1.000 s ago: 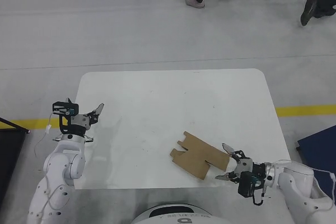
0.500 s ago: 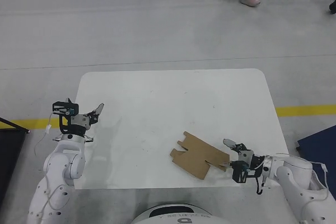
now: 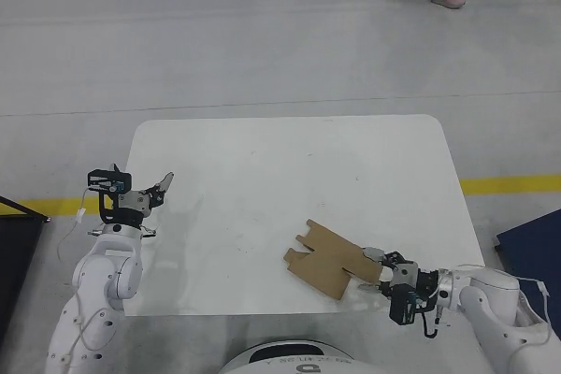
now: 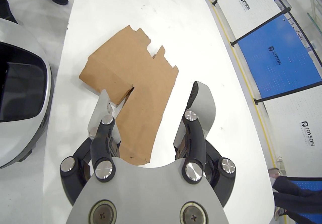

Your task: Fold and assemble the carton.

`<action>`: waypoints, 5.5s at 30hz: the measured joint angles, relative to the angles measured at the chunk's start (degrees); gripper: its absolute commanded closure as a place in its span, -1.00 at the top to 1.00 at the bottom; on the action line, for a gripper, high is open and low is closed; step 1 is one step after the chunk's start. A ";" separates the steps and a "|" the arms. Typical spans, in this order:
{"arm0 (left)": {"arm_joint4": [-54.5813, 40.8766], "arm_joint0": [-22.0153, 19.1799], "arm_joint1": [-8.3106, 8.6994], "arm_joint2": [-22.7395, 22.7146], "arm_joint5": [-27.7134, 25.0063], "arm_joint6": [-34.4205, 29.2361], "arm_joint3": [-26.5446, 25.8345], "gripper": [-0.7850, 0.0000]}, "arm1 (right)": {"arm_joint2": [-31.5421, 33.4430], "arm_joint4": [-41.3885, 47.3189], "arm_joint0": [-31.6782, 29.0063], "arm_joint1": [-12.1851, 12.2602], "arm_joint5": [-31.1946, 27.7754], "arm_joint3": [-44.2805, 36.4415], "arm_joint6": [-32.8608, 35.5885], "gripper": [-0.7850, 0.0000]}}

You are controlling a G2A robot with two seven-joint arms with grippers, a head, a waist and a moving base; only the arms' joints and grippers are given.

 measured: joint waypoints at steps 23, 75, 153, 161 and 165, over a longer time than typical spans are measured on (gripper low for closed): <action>0.00 0.00 0.00 0.00 0.00 0.00 0.00 1.00 | -1.63 -3.65 -0.49 0.64 12.21 -0.24 16.87 -0.02; 0.00 0.00 0.00 0.00 0.00 0.00 0.00 1.00 | -1.54 -42.52 -1.02 -2.71 80.44 -23.15 52.78 -1.00; 0.00 0.00 0.00 0.00 0.00 0.00 0.00 1.00 | -34.20 107.27 30.55 -8.68 6.90 -6.05 34.33 -1.00; 0.00 0.00 0.00 0.00 0.00 0.00 0.00 1.00 | -30.16 83.49 27.26 -7.74 16.99 -11.68 43.69 -1.00; 0.00 0.00 0.00 0.00 0.00 0.00 0.00 1.00 | -28.97 72.80 25.26 -7.31 20.12 -15.11 47.10 -1.00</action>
